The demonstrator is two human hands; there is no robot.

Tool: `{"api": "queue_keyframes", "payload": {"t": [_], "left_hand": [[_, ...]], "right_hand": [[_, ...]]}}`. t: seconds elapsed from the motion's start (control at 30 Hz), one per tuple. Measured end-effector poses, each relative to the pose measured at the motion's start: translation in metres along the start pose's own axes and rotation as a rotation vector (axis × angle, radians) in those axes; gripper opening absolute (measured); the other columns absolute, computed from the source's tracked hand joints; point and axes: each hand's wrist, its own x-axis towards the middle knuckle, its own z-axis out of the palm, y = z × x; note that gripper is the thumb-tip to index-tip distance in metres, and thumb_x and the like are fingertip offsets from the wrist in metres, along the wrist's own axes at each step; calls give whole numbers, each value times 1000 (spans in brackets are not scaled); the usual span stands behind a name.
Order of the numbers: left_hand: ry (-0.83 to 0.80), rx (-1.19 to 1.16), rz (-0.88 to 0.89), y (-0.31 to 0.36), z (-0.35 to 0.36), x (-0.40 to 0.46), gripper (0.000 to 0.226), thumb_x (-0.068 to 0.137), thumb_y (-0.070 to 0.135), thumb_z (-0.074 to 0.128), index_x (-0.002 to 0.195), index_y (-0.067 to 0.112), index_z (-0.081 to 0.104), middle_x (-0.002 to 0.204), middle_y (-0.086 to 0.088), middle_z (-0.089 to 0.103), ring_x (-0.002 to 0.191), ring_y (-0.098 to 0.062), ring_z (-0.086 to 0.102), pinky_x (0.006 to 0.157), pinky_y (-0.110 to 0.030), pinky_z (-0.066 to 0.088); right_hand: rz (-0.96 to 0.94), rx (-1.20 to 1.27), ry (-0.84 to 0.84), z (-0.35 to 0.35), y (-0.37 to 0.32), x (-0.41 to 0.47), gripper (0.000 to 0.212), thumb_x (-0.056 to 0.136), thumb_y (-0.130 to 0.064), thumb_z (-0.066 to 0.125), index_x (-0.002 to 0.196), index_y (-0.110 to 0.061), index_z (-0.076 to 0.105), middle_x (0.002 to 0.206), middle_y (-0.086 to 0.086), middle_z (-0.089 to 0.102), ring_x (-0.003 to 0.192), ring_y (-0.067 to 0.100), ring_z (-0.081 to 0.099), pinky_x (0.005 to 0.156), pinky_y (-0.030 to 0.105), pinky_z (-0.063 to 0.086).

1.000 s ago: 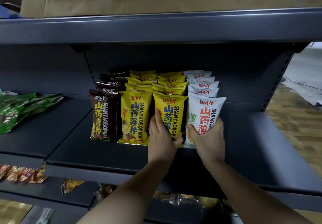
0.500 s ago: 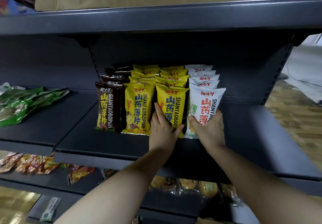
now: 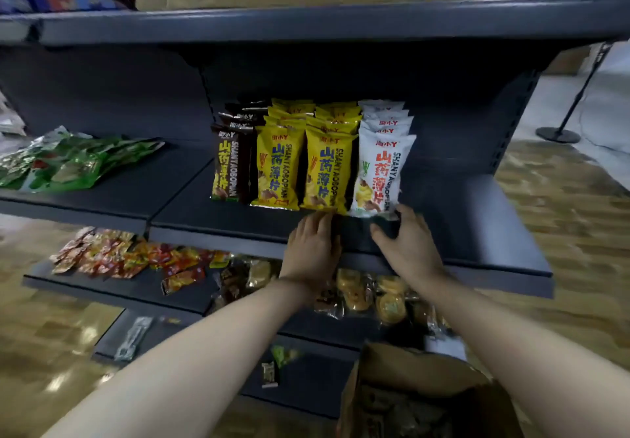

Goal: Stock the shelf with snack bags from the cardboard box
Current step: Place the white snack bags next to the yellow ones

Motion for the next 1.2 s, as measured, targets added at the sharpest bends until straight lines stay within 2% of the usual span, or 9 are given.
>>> {"api": "queue_keyframes", "payload": {"t": [0.13, 0.27, 0.4, 0.5, 0.6, 0.83, 0.97, 1.07, 1.2], "left_hand": [[25, 130, 195, 10, 15, -47, 37, 81, 26, 39, 101, 8, 65, 98, -11, 64, 87, -33, 63, 74, -36, 51], [-58, 166, 276, 19, 38, -90, 28, 81, 24, 43, 91, 10, 65, 92, -7, 64, 81, -28, 62, 70, -34, 50], [-218, 177, 240, 32, 64, -125, 33, 77, 26, 42, 93, 10, 66, 93, -8, 66, 84, -30, 65, 70, -37, 53], [-385, 146, 180, 45, 82, -145, 38, 92, 27, 44, 124, 8, 54, 125, -12, 56, 118, -33, 51, 96, -41, 41], [-489, 167, 134, 53, 102, -159, 43, 100, 32, 32, 139, 15, 38, 141, -7, 43, 133, -26, 36, 106, -36, 30], [-619, 112, 141, 60, 151, -173, 31, 99, 29, 34, 116, 11, 52, 120, -8, 54, 116, -27, 48, 92, -33, 37], [-817, 39, 76, 60, 181, -171, 28, 98, 27, 35, 114, 11, 52, 120, -10, 53, 115, -29, 48, 93, -36, 41], [-954, 34, 12, 59, 205, -169, 19, 95, 20, 39, 101, 10, 53, 111, -14, 56, 106, -33, 54, 85, -43, 48], [-1077, 18, -50, 53, 243, -176, 19, 95, 16, 42, 110, 9, 52, 109, -18, 57, 96, -35, 57, 79, -41, 47]], "right_hand": [[-246, -223, -84, -16, 11, -55, 55, 93, -36, 54, 141, -14, 41, 140, 6, 46, 126, 24, 44, 100, 36, 40], [-331, -290, -216, -23, 41, -99, 50, 94, -37, 52, 140, -20, 42, 143, -3, 43, 130, 20, 41, 103, 32, 34], [-249, -356, -344, -16, 82, -130, 52, 93, -45, 49, 140, -22, 40, 142, -3, 45, 125, 21, 47, 95, 31, 39], [-243, -452, -437, -9, 115, -148, 54, 92, -50, 41, 137, -20, 43, 136, 1, 49, 118, 25, 54, 88, 35, 47], [-170, -426, -496, -10, 136, -160, 47, 87, -33, 54, 131, -19, 48, 125, 4, 53, 109, 29, 57, 79, 38, 51], [6, -516, -695, 9, 194, -175, 36, 92, -45, 47, 114, -16, 49, 114, 4, 54, 109, 24, 51, 78, 34, 46], [175, -498, -860, 27, 227, -175, 51, 91, -44, 49, 132, -15, 44, 131, 9, 49, 122, 28, 45, 94, 38, 46], [273, -493, -954, 44, 250, -173, 53, 91, -43, 50, 136, -15, 43, 136, 10, 47, 126, 30, 44, 99, 41, 44], [344, -471, -1065, 74, 275, -172, 42, 91, -34, 52, 127, -14, 51, 128, 10, 55, 118, 31, 53, 91, 37, 48]]}}
